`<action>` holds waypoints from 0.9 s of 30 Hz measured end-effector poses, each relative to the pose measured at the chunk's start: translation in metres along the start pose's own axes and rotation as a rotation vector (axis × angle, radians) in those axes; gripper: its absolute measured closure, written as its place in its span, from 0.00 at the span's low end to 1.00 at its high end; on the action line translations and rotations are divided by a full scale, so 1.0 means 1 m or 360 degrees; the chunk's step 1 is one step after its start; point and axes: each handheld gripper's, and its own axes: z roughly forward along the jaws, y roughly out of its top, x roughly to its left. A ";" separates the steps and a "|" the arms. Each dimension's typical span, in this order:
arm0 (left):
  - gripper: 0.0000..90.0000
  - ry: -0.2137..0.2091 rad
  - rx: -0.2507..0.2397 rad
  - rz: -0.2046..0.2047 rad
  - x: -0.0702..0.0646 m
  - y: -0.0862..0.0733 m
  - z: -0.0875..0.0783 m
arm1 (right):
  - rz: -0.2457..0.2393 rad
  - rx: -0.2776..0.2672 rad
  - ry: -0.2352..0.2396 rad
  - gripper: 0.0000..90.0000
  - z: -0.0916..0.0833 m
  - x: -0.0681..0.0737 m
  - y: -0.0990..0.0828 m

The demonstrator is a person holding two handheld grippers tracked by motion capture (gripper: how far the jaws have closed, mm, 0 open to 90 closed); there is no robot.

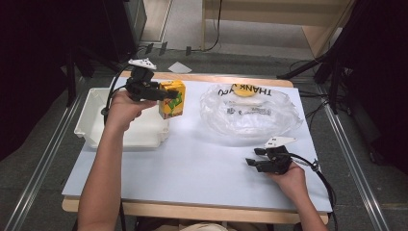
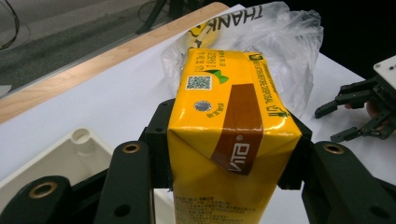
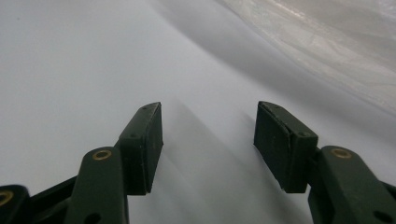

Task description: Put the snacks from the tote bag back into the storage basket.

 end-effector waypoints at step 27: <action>0.58 0.0182 -0.0041 -0.0128 0.037 -0.022 -0.017 | 0.0002 0.0005 0.0012 0.49 0.000 -0.002 0.001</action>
